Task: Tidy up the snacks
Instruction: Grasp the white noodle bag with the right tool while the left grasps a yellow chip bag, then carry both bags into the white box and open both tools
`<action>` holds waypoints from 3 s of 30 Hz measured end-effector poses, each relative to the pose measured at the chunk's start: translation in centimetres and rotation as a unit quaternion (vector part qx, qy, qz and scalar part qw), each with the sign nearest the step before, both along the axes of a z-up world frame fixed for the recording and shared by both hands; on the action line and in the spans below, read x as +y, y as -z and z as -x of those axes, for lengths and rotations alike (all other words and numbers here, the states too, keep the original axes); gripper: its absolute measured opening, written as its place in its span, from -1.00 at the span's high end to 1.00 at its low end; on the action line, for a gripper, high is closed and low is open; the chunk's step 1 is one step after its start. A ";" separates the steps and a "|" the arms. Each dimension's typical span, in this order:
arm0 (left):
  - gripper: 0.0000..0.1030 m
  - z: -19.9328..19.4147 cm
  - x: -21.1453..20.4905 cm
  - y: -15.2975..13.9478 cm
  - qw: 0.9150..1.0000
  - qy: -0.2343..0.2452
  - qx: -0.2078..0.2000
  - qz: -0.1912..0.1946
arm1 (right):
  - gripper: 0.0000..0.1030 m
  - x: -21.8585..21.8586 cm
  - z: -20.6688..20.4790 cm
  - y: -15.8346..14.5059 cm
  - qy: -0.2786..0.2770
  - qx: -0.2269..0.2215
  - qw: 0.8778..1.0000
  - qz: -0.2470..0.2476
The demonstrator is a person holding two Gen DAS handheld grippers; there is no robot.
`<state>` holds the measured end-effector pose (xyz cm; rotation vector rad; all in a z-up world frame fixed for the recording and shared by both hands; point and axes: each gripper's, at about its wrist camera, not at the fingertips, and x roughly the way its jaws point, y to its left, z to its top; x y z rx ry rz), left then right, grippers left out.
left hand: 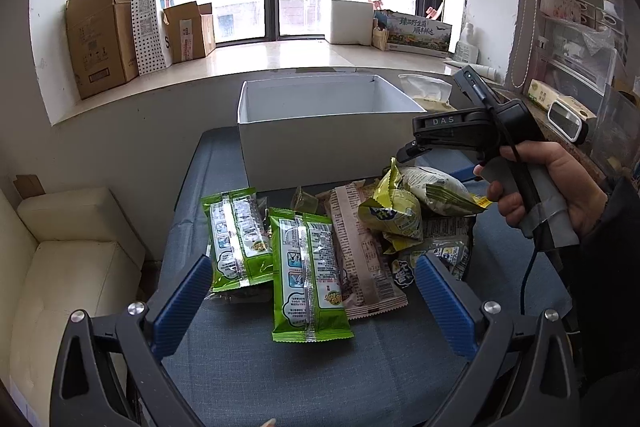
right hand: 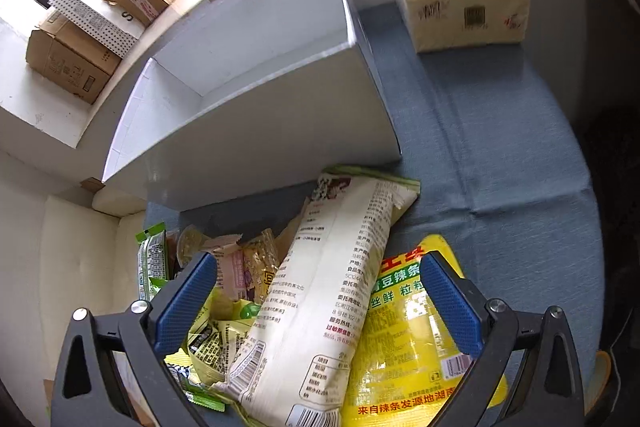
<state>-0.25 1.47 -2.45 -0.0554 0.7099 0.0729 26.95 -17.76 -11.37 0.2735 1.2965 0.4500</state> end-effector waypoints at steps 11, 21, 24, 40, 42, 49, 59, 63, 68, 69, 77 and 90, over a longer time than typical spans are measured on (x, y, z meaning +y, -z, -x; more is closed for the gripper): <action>-1.00 -0.5 -0.1 0.9 1.000 0.003 0.013 0.001 | 0.06 1.0 1.3 0.6 -0.037 -0.015 0.999 0.034; -1.00 -4.2 -3.4 1.3 0.998 0.061 0.023 -0.017 | 0.06 -4.8 7.3 -5.5 -0.022 -0.109 0.993 -0.038; -1.00 -6.4 -4.2 1.7 0.997 0.068 0.029 -0.009 | 0.06 -6.2 9.9 -7.1 -0.015 -0.143 0.988 -0.057; -0.71 -16.0 -6.9 8.5 0.988 0.099 0.116 -0.025 | 0.05 -10.2 14.9 -10.1 0.019 -0.213 0.974 -0.068; -0.35 -15.7 -7.5 8.4 0.986 0.117 0.118 -0.021 | 0.05 -10.2 14.9 -9.7 0.020 -0.207 0.976 -0.069; -0.21 -13.2 -6.8 4.9 0.988 0.136 0.074 -0.004 | 0.05 -9.8 15.1 -9.0 0.017 -0.202 0.977 -0.066; -0.22 -12.6 -1.5 -2.4 0.995 0.101 0.010 0.012 | 0.05 -5.5 12.3 -9.3 -0.030 -0.212 0.975 -0.061; -0.22 -16.0 0.6 -4.7 0.997 0.081 -0.002 -0.002 | 0.05 -2.4 8.5 -10.7 -0.048 -0.230 0.970 -0.063; -0.22 -21.8 3.4 -6.2 0.999 0.046 0.008 -0.015 | 0.05 0.9 1.8 -11.9 -0.038 -0.227 0.971 -0.066; -0.22 -23.1 3.9 -6.0 0.999 0.039 0.013 -0.017 | 0.05 1.6 0.4 -12.1 -0.043 -0.229 0.970 -0.063; -0.25 -30.7 6.7 -1.9 0.996 0.001 0.081 -0.036 | 0.01 6.2 -10.9 -10.8 -0.047 -0.221 0.974 -0.032; -1.00 -25.7 8.8 -2.8 1.000 0.012 0.016 0.012 | -1.00 3.7 -8.5 -13.4 -0.051 -0.302 0.952 -0.014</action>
